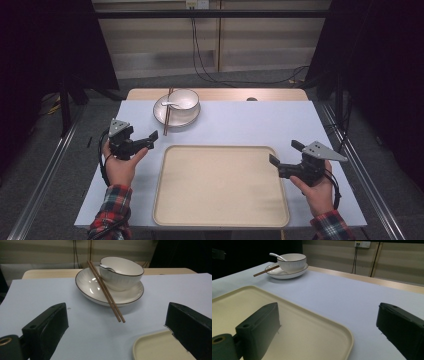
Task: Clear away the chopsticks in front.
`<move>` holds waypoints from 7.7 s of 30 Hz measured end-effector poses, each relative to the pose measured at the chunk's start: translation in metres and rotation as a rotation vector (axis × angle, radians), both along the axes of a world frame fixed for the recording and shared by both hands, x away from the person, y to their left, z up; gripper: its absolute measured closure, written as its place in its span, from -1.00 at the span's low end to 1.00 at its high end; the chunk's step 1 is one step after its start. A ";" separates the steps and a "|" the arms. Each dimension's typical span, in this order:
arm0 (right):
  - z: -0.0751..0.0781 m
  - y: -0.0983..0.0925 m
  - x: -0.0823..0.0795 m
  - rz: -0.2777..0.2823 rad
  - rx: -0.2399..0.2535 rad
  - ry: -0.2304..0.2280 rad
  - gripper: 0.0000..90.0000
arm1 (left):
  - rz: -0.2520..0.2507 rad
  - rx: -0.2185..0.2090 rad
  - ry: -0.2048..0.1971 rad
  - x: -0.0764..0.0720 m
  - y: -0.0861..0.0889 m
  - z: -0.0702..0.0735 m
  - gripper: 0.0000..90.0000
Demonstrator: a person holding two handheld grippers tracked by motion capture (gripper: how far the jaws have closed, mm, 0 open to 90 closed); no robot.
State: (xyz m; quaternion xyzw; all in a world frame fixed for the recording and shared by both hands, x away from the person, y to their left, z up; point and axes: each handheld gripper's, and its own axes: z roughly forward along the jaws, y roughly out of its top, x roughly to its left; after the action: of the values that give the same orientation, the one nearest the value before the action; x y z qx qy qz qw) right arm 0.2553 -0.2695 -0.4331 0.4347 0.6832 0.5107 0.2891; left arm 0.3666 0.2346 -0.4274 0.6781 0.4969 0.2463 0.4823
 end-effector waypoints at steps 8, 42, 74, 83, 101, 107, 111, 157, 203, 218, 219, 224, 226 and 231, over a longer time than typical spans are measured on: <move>0.001 0.003 0.002 -0.001 0.010 -0.006 -0.89 | 0.038 0.025 0.027 0.019 -0.002 -0.004 -0.76; 0.003 -0.004 0.000 0.004 -0.001 -0.023 -0.91 | 0.044 0.157 0.149 0.097 -0.045 -0.019 0.34; 0.001 -0.002 -0.001 0.027 -0.040 -0.013 -0.93 | 0.142 0.143 0.289 0.123 -0.058 -0.035 0.89; 0.001 -0.009 0.001 0.005 -0.007 -0.014 -0.94 | 0.197 0.064 0.300 0.112 -0.053 -0.028 0.90; 0.002 -0.008 -0.001 0.015 0.006 -0.026 -0.97 | 0.277 -0.102 0.282 0.048 -0.008 -0.015 0.90; 0.003 -0.009 -0.002 0.020 0.017 -0.027 -0.97 | 0.285 -0.110 0.268 0.028 -0.007 -0.009 0.90; 0.003 -0.011 -0.002 0.022 0.014 -0.026 -0.97 | 0.280 -0.129 0.258 0.012 -0.009 -0.007 0.90; 0.004 -0.005 -0.003 0.038 0.010 -0.033 -0.97 | 0.109 -0.136 0.318 -0.149 -0.056 -0.019 0.90; 0.004 -0.005 -0.003 0.051 0.022 -0.027 -0.96 | 0.080 -0.052 0.283 -0.135 -0.067 -0.021 0.35; 0.003 -0.004 -0.002 0.058 0.016 -0.025 -0.96 | 0.061 -0.048 0.147 -0.064 -0.053 -0.006 -0.33; 0.003 -0.005 -0.002 0.057 0.017 -0.024 -0.96 | 0.059 -0.039 0.142 -0.060 -0.052 -0.006 -0.36; 0.003 -0.005 -0.002 0.060 0.015 -0.024 -0.96 | 0.057 -0.007 0.140 -0.039 -0.050 -0.004 -0.39; 0.003 -0.005 -0.003 0.059 0.018 -0.023 -0.96 | 0.054 -0.004 0.148 -0.031 -0.049 -0.003 -0.41; 0.002 -0.005 -0.002 0.068 0.007 -0.020 -0.96 | 0.060 0.042 0.146 -0.014 -0.050 0.000 -0.44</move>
State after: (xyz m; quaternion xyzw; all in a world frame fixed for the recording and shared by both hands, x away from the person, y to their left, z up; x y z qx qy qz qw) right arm 0.2534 -0.2743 -0.4307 0.4068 0.6929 0.5269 0.2770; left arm 0.3529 0.1847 -0.4271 0.6888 0.5456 0.2210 0.4231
